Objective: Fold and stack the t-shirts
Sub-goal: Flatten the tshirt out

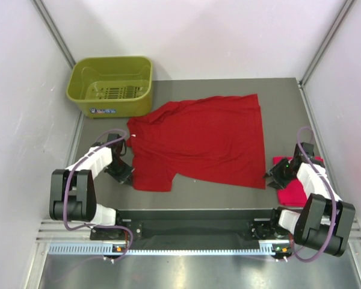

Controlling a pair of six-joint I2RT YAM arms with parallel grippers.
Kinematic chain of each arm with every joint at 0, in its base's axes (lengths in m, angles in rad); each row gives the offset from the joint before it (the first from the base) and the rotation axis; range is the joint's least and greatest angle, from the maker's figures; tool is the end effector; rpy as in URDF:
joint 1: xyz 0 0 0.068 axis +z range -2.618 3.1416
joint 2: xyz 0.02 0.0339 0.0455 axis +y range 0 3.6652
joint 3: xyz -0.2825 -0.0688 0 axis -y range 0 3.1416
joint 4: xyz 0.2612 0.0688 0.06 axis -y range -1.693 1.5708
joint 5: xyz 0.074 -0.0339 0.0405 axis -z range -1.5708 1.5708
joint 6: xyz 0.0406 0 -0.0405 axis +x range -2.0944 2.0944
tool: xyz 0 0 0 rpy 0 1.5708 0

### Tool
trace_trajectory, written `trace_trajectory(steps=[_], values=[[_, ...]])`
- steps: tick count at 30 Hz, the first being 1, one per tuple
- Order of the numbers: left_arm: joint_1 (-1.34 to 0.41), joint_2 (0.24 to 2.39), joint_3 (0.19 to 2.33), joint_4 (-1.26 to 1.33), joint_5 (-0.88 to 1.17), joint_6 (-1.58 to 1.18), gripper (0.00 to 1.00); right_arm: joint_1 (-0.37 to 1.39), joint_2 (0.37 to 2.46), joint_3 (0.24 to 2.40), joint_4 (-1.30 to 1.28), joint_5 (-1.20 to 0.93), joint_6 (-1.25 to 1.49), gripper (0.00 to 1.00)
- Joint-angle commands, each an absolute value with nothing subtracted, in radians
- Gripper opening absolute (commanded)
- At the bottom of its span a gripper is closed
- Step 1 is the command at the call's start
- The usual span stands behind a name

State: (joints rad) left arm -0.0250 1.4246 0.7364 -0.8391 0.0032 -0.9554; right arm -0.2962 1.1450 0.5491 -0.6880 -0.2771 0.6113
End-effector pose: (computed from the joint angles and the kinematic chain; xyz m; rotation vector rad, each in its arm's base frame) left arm 0.2236 -0.0057 0.1589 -1.3926 2.7747 -0.0362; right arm 0.1803 -0.0434 0.1654 1.2048 2.6022 0.4598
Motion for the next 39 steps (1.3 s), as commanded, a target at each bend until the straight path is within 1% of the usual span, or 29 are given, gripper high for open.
trace_trajectory(steps=[1,5,6,8,11,15,18,22,26,28,30,37,39], values=[[-0.02,1.446,0.816,-0.75,0.026,-0.845,0.0,-0.342,1.135,0.54,-0.741,-0.249,0.597,0.4],[-0.02,1.428,0.812,-0.671,0.141,-0.721,0.0,-0.347,1.14,0.526,-0.742,-0.255,0.597,0.34],[-0.02,1.418,0.808,-0.66,0.149,-0.715,0.0,-0.345,1.14,0.526,-0.747,-0.256,0.597,0.32],[-0.02,1.408,0.807,-0.65,0.166,-0.701,0.0,-0.345,1.138,0.525,-0.756,-0.253,0.595,0.3],[-0.02,1.408,0.818,-0.652,0.161,-0.675,0.0,-0.347,1.132,0.512,-0.755,-0.249,0.603,0.3],[-0.018,1.436,0.868,-0.666,0.143,-0.634,0.0,-0.345,1.163,0.488,-0.7,-0.256,0.614,0.33],[-0.015,1.443,0.891,-0.676,0.143,-0.618,0.0,-0.345,1.192,0.488,-0.695,-0.253,0.614,0.33],[-0.009,1.437,0.888,-0.663,0.15,-0.615,0.0,-0.345,1.173,0.477,-0.674,-0.232,0.632,0.33],[-0.008,1.439,0.888,-0.667,0.161,-0.611,0.0,-0.342,1.224,0.485,-0.646,-0.225,0.635,0.32],[0.02,1.431,0.887,-0.667,0.16,-0.606,0.0,-0.337,1.235,0.485,-0.646,-0.216,0.644,0.28],[0.031,1.425,0.877,-0.66,0.161,-0.606,0.0,-0.336,1.214,0.476,-0.632,-0.199,0.661,0.23],[0.067,1.402,0.853,-0.644,0.176,-0.606,0.0,-0.336,1.232,0.48,-0.604,-0.161,0.672,0.18],[0.072,1.396,0.862,-0.647,0.178,-0.603,0.0,-0.334,1.247,0.485,-0.592,-0.163,0.67,0.1]])
